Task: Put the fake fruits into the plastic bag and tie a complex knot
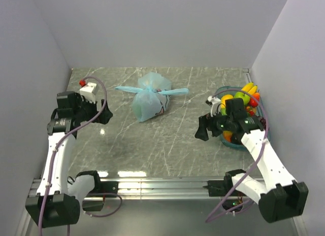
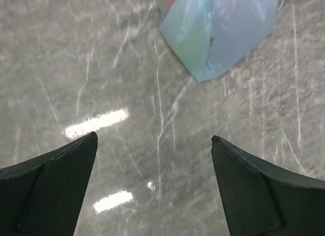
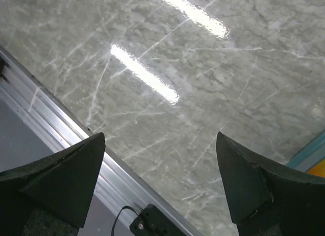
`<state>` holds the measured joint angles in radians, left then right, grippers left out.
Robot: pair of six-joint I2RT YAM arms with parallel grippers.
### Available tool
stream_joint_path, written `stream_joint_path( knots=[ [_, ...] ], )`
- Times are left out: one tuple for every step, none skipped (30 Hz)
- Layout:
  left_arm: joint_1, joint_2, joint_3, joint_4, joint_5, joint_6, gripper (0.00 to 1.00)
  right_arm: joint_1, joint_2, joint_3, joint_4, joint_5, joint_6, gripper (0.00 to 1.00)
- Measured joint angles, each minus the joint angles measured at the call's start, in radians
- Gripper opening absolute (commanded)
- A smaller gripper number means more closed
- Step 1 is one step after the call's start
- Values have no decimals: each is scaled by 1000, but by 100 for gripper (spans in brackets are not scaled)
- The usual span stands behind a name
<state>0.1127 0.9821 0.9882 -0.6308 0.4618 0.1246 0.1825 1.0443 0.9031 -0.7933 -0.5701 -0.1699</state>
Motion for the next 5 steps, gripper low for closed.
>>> stream_joint_path(
  knots=[
    [-1,-14,-21,-3,-10,-5,99,0,-26,-15,8,-2,7,96],
    [-1,-23,-37,-3,-17,-7,99,0,-47,-29,26,-7,19,96],
    [-2,-35,-56,-2,-28,-11,99,0,-62,-40,43,-15,27,96],
    [-2,-42,-66,-2,-36,-14,99,0,-71,-48,58,-21,38,97],
    [-2,-47,-71,-6,-45,-15,99,0,-76,-55,72,-24,48,97]
  ],
)
